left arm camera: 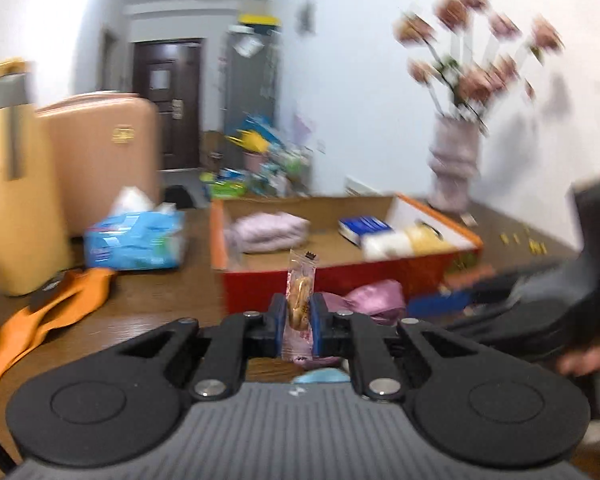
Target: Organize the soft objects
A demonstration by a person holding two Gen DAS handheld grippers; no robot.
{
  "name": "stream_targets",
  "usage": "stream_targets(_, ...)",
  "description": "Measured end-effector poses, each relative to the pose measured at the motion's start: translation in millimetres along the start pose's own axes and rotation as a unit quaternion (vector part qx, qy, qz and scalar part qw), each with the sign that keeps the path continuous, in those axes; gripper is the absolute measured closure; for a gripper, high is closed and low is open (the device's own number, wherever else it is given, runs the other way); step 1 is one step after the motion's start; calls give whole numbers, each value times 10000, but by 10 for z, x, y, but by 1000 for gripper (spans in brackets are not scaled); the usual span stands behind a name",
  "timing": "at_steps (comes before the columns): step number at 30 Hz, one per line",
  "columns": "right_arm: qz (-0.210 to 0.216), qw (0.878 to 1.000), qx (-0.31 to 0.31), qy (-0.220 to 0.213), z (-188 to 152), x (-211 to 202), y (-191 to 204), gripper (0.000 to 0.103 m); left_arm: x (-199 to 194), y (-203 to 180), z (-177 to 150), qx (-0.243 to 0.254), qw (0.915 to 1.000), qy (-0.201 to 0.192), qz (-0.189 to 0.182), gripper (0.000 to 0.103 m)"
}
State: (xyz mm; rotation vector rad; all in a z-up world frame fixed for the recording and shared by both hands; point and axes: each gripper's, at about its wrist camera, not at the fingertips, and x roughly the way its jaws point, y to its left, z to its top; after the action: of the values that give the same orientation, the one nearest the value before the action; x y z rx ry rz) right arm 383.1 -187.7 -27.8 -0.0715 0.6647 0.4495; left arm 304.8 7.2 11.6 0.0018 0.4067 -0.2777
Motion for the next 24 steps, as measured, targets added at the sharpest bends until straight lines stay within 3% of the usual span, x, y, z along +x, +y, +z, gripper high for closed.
stream_targets(1, -70, 9999, -23, 69, -8, 70, 31, 72, -82, 61, -15, -101, 9999, -18, 73, 90)
stream_targets(2, -170, 9997, -15, 156, -14, 153, 61, 81, -151, 108, -32, -152, 9998, -38, 148, 90)
stream_targets(6, -362, 9993, 73, 47, -42, 115, 102, 90, -362, 227, -109, -270, 9990, 37, 352, 90)
stream_targets(9, -499, 9982, 107, -317, -15, -226, 121, 91, -561, 232, -126, -284, 9988, -35, 391, 90)
stream_targets(14, -548, 9925, 38, -1092, -155, -1159, 238, 91, -961, 95, -151, -330, 9986, -301, 281, 90)
stream_targets(19, -512, 9899, 227, -1304, -649, -1874, 411, 90, -1291, -153, -314, -407, 9988, -279, 36, 90)
stream_targets(24, -386, 9892, 320, -1374, -972, -2239, 535, 90, -1476, -364, -343, -266, 9992, -304, -70, 90)
